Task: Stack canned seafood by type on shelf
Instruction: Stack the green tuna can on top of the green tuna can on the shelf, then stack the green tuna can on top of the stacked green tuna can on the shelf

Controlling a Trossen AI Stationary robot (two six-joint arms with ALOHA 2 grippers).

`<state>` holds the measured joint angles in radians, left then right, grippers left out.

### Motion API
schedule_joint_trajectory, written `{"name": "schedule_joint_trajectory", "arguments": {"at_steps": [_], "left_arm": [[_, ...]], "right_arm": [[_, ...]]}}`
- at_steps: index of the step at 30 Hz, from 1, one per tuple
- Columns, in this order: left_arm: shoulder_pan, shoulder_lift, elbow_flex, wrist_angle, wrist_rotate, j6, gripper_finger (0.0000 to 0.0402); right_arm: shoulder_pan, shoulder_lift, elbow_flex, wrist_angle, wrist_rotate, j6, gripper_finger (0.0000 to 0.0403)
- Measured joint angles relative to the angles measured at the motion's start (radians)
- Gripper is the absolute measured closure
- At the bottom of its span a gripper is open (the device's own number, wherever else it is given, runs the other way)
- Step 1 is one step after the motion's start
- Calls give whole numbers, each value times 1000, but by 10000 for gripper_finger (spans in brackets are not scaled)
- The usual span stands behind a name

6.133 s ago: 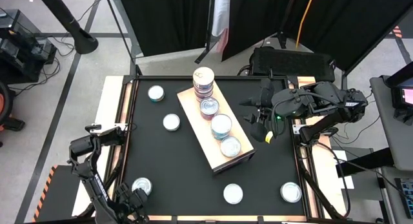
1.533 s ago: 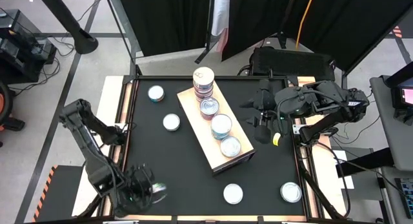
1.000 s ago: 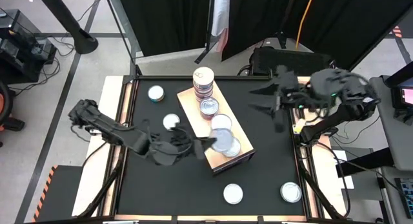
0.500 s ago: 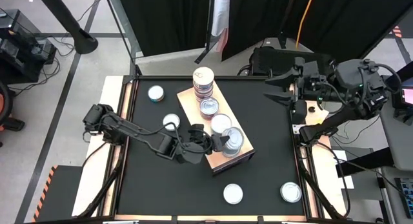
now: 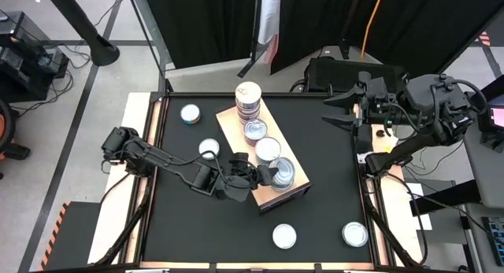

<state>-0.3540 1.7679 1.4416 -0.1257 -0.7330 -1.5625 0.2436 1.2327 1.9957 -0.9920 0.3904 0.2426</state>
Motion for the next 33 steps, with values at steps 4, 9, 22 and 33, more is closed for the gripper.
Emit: {"name": "schedule_joint_trajectory", "arguments": {"at_steps": [4,9,22,33], "left_arm": [[1,0,0,2,13,28,165],[5,0,0,-46,26,23,121],[7,-48,0,-87,395,164,115],[-6,-271,0,-573,365,163,114]], "right_arm": [[0,0,0,-1,0,-1,204],[0,0,0,-2,0,-1,204],[0,-3,0,-161,-32,122,204],[11,-10,-75,-577,-57,465,204]]}}
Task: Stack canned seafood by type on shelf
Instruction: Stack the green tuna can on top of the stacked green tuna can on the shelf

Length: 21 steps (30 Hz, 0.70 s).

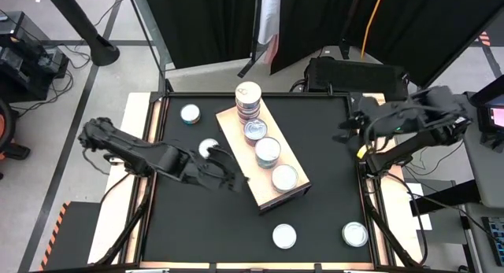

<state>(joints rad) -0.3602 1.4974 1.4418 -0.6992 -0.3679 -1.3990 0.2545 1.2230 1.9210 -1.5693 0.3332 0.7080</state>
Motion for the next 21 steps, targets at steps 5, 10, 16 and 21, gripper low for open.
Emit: {"name": "schedule_joint_trajectory", "arguments": {"at_steps": [5,10,16,21], "left_arm": [[0,-139,0,-229,-7,15,114],[2,-254,0,-389,-7,24,114],[7,-316,0,-452,-4,99,114],[7,-317,0,-448,-4,199,114]], "right_arm": [[79,-52,-198,101,-78,145,204],[220,-88,-444,292,-221,471,204],[390,-70,-649,600,-360,790,204],[519,-15,-706,683,-318,933,204]]}}
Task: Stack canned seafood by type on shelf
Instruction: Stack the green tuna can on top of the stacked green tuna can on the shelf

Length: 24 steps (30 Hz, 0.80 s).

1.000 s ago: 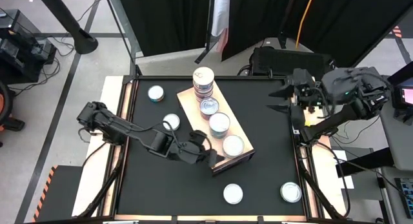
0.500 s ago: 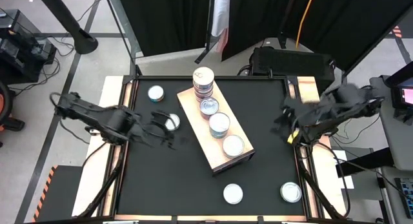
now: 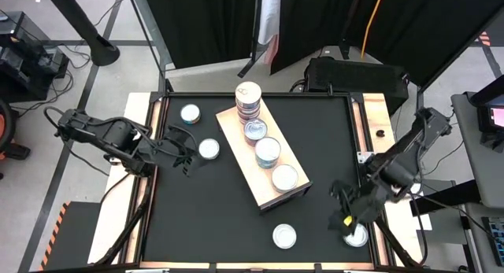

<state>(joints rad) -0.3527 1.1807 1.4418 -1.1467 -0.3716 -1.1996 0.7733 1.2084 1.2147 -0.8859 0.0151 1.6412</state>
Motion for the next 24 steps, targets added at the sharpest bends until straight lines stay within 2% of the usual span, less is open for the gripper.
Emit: {"name": "schedule_joint_trajectory", "arguments": {"at_steps": [3,6,9,14,20,24], "left_arm": [[0,10,0,18,-1,57,114],[0,20,-3,21,-4,94,114],[-1,24,-11,24,-15,110,114],[-31,31,-15,56,-25,107,114],[-108,69,-15,127,-50,107,114],[-172,119,-15,153,-55,115,114]], "right_arm": [[38,56,-12,5,77,-23,205],[58,132,-12,94,124,-225,224],[60,226,-12,172,131,-426,273],[57,391,-12,307,143,-499,384],[38,547,-12,464,143,-502,397],[13,610,-12,500,143,-504,400]]}}
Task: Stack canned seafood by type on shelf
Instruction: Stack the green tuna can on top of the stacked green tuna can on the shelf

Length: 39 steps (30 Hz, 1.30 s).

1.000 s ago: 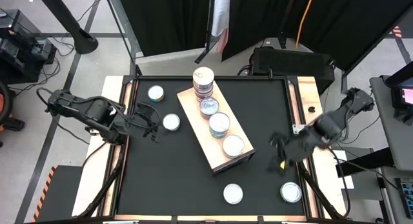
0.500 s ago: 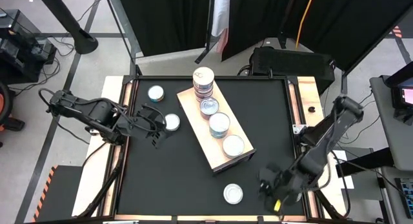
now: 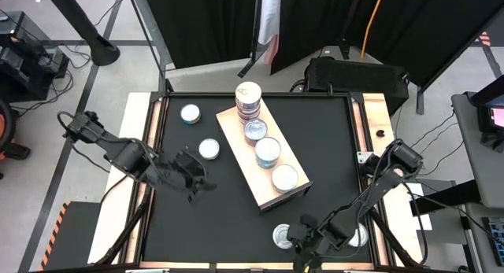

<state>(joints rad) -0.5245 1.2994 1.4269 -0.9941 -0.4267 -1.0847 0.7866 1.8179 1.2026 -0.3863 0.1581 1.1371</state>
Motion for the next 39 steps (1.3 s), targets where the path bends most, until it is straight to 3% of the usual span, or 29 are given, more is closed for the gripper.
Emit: {"name": "schedule_joint_trajectory", "arguments": {"at_steps": [8,14,18,23,39], "left_arm": [[-77,94,0,88,-3,-52,114],[-121,95,0,247,-124,-84,114],[-143,95,0,253,-128,-88,114],[-179,95,0,252,-141,-114,114],[-227,122,0,252,-223,-193,114]], "right_arm": [[-29,65,0,77,1,-103,402],[-3,92,-1,211,-6,-237,403],[15,73,-2,124,-15,-166,403],[29,39,1,87,-2,-214,403],[-2,58,-49,153,104,-234,402]]}}
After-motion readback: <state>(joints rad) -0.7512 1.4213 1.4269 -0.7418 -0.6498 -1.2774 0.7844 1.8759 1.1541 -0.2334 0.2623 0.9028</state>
